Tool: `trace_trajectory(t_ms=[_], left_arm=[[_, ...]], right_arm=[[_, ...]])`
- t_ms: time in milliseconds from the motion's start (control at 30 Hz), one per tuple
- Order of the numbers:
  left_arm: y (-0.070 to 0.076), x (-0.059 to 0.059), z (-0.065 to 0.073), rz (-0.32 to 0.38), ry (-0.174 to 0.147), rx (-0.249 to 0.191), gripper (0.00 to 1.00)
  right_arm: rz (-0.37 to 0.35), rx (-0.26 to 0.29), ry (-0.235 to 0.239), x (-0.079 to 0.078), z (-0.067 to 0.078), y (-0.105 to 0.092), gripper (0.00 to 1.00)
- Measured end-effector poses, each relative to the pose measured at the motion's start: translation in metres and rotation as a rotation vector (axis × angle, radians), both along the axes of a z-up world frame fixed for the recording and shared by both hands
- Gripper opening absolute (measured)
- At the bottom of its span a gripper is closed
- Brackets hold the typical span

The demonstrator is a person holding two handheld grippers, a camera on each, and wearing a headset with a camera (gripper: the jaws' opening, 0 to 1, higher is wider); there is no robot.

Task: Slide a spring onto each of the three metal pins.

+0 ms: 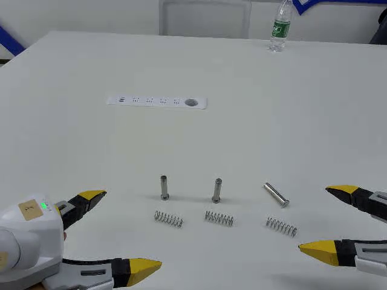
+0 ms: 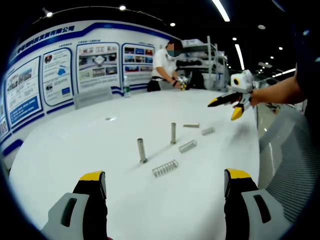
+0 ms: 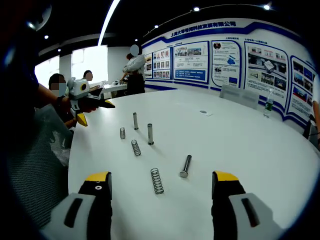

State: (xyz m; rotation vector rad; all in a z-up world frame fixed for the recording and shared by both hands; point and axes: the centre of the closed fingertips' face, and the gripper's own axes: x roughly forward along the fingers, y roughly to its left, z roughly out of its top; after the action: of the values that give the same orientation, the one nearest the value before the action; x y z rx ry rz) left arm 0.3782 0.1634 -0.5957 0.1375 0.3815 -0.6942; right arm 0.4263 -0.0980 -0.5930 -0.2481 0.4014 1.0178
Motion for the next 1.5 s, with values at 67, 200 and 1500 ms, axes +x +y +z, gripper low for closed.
trace_trajectory(t_ms=[67, 200, 1500], left_arm=[[0.000, 0.000, 0.000, -0.001, 0.000, 0.000, 1.00], [0.000, 0.000, 0.000, -0.002, -0.001, 0.000, 1.00], [-0.007, 0.004, 0.006, -0.016, -0.026, 0.000, 1.00]], right_arm=[[-0.001, 0.001, -0.002, 0.001, 0.001, 0.000, 0.83], [-0.001, -0.001, -0.003, 0.003, 0.002, 0.000, 0.83], [-0.148, -0.274, 0.169, 0.094, -0.022, 0.028, 0.30]])
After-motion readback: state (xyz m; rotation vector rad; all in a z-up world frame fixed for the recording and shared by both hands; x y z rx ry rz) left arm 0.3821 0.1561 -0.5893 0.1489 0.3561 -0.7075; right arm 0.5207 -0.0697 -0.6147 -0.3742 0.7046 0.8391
